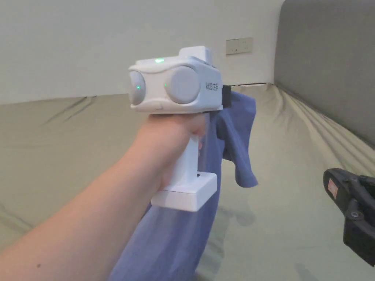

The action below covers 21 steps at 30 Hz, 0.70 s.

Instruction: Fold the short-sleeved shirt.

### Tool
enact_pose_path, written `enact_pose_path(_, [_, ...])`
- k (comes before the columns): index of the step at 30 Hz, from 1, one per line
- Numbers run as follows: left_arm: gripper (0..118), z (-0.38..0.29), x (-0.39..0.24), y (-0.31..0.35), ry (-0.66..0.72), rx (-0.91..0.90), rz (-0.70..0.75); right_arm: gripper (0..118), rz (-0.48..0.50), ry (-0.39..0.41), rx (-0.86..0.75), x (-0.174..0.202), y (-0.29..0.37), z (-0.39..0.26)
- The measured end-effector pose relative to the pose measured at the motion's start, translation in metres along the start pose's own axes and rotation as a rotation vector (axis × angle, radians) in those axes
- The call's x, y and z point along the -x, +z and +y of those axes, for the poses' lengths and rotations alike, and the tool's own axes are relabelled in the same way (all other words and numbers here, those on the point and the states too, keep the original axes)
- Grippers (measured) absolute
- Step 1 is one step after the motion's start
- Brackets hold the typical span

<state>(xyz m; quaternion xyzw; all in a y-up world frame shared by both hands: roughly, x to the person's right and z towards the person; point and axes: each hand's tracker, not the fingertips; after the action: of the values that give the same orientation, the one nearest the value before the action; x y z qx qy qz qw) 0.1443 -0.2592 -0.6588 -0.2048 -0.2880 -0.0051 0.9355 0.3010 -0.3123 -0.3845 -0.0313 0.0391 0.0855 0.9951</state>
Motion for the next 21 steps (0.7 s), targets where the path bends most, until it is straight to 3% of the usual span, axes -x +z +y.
enact_pose_path(6, [2,-0.131,-0.055,-0.111,-0.057,0.343,-0.036,0,-0.060,0.011,0.037,-0.021,0.019,-0.018])
enact_pose_path(11, [2,-0.190,-0.068,-0.129,-0.093,0.403,-0.034,0,-0.076,-0.015,0.076,-0.028,0.020,-0.034])
enact_pose_path(12, [7,-0.195,-0.069,-0.127,-0.106,0.403,-0.021,0,-0.078,-0.023,0.080,-0.028,0.019,-0.036])
enact_pose_path(13, [22,-0.197,-0.068,-0.121,-0.104,0.392,-0.026,0,-0.079,-0.030,0.085,-0.027,0.017,-0.037])
enact_pose_path(14, [53,-0.195,-0.063,-0.112,-0.086,0.345,-0.043,0,-0.080,-0.044,0.090,-0.039,0.017,-0.048])
enact_pose_path(15, [96,-0.190,-0.056,-0.102,-0.052,0.302,-0.032,0,-0.078,-0.052,0.093,-0.039,0.015,-0.049])
enact_pose_path(16, [116,-0.184,-0.047,-0.089,-0.013,0.261,-0.041,0,-0.071,-0.054,0.091,-0.039,0.013,-0.049])
enact_pose_path(21, [114,-0.139,0.019,0.026,0.075,0.029,0.002,0,-0.022,-0.082,0.063,-0.011,-0.008,-0.036])
